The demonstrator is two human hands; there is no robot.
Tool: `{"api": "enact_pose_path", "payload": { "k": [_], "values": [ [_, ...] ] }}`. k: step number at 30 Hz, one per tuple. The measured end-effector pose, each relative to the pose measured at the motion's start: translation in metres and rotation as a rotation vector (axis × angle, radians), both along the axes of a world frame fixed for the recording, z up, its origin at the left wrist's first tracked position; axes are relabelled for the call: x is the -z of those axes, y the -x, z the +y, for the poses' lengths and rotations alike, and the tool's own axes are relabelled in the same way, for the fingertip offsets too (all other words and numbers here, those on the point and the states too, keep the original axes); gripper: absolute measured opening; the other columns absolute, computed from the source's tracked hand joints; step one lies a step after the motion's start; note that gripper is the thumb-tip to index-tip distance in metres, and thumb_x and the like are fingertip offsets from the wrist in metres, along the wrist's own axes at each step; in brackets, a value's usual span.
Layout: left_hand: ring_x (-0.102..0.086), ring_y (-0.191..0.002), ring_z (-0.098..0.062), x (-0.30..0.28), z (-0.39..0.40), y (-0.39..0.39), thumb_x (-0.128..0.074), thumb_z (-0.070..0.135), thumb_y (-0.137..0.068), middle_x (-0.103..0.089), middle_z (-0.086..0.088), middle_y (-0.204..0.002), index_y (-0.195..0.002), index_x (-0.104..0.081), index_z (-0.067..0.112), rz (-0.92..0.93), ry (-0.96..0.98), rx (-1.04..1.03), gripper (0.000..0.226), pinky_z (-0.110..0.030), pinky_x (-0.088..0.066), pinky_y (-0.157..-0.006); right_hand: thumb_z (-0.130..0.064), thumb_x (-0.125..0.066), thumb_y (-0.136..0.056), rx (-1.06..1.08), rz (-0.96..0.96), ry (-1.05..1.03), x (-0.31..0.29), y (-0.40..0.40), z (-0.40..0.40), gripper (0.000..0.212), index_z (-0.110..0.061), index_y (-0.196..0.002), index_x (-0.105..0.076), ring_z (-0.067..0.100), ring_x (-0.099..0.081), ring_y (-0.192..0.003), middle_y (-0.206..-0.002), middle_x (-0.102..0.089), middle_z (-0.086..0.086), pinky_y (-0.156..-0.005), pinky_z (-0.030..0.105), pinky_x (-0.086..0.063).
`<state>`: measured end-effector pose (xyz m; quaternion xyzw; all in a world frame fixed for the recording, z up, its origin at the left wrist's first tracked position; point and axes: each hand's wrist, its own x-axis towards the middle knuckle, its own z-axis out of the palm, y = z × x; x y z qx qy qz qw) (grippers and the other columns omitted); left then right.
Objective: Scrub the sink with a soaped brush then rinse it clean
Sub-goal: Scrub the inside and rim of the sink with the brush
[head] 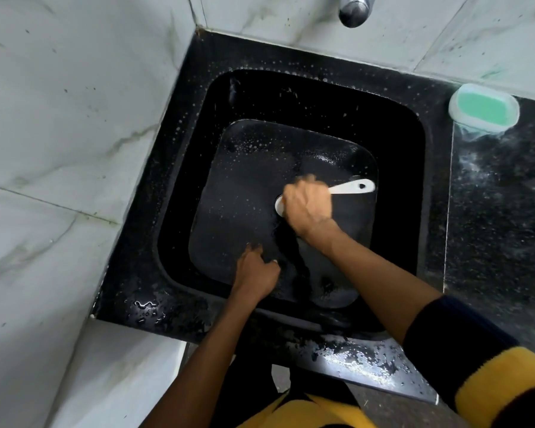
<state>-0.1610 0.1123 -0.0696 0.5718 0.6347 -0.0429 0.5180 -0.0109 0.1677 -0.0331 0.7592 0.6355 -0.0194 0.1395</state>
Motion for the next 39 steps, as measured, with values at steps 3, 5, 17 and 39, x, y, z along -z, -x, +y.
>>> {"api": "enact_pose_path", "payload": {
  "k": [3,5,17,39],
  "values": [
    [-0.05,-0.129,-0.032,-0.002,-0.001,0.001,-0.06,0.02,-0.088,-0.054,-0.011,-0.141,-0.133,-0.059,0.007,-0.008,-0.014,-0.013,0.047,-0.04,-0.04,-0.111,-0.011,-0.05,-0.09,-0.129,0.063,0.037,-0.002,0.016,-0.01,0.022,-0.015,-0.098,-0.07,0.024,-0.063,-0.09,-0.097,-0.068,0.007,-0.064,0.03,-0.044],
    [-0.044,-0.136,-0.031,-0.002,0.0,0.002,-0.06,0.022,-0.087,-0.046,-0.009,-0.151,-0.138,-0.055,0.009,-0.016,-0.002,-0.016,0.054,-0.04,-0.036,-0.115,-0.013,-0.049,-0.092,-0.009,0.082,0.07,-0.003,0.002,-0.024,0.023,-0.017,-0.102,-0.069,0.026,-0.066,-0.092,-0.1,-0.069,0.005,-0.068,0.03,-0.047],
    [-0.033,-0.145,-0.029,-0.007,0.001,-0.001,-0.059,0.025,-0.09,-0.032,-0.007,-0.16,-0.148,-0.046,0.009,0.006,0.037,-0.015,0.062,-0.039,-0.028,-0.12,-0.022,-0.049,-0.092,0.161,0.157,0.131,0.011,-0.014,-0.053,0.021,-0.015,-0.1,-0.068,0.027,-0.068,-0.091,-0.099,-0.07,0.006,-0.071,0.031,-0.049],
    [-0.022,-0.15,-0.028,-0.008,0.002,-0.002,-0.057,0.024,-0.095,-0.021,-0.009,-0.165,-0.153,-0.036,0.007,-0.01,0.029,-0.011,0.064,-0.034,-0.021,-0.121,-0.016,-0.044,-0.094,0.303,0.098,0.099,0.022,-0.022,-0.032,0.028,-0.015,-0.106,-0.068,0.027,-0.068,-0.094,-0.101,-0.07,0.005,-0.074,0.031,-0.05]
  ]
}}
